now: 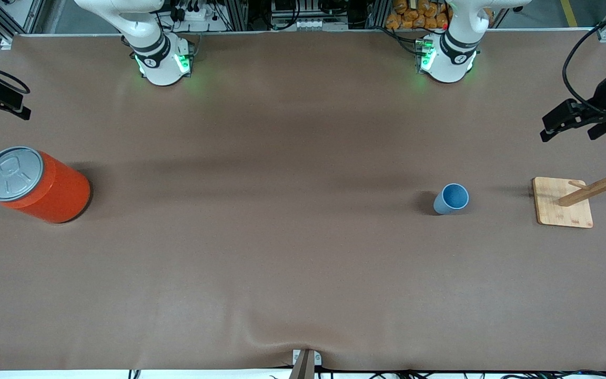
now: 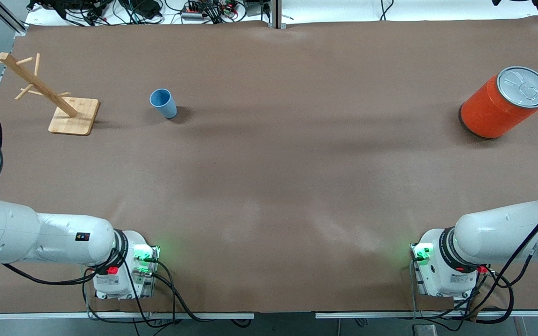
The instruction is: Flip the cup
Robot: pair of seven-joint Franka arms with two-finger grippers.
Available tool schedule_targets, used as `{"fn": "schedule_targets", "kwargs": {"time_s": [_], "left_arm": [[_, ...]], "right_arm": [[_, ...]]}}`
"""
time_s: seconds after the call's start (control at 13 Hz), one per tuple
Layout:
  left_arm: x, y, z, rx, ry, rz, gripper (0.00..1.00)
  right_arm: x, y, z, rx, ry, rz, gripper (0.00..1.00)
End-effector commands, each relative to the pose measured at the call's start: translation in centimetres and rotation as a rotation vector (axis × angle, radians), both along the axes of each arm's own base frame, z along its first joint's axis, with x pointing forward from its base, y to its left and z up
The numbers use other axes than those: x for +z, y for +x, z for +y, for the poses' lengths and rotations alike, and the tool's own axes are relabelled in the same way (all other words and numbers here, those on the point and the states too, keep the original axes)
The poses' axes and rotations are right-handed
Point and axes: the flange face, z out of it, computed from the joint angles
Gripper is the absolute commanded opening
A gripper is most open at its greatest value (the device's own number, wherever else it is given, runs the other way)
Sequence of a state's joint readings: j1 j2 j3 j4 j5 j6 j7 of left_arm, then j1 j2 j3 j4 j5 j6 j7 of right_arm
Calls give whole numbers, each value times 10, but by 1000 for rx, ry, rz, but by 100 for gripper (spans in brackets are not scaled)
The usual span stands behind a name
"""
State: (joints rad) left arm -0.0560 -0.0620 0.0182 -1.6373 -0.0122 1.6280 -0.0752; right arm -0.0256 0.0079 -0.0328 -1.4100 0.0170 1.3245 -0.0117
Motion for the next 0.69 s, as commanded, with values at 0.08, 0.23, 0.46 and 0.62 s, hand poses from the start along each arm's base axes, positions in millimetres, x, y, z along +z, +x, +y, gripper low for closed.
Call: {"fn": "schedule_targets", "kwargs": {"time_s": [0.08, 0.23, 0.46, 0.62], "left_arm": [[15, 0, 3, -7, -33, -23, 100], [25, 0, 2, -2, -35, -29, 100], [19, 1, -1, 42, -25, -14, 100], [16, 4, 0, 44, -23, -8, 100]], "right_arm": [[1, 0, 0, -1, 9, 3, 100], [1, 0, 0, -1, 9, 4, 100], [1, 0, 0, -1, 9, 4, 100], [1, 0, 0, -1, 9, 4, 100]]}}
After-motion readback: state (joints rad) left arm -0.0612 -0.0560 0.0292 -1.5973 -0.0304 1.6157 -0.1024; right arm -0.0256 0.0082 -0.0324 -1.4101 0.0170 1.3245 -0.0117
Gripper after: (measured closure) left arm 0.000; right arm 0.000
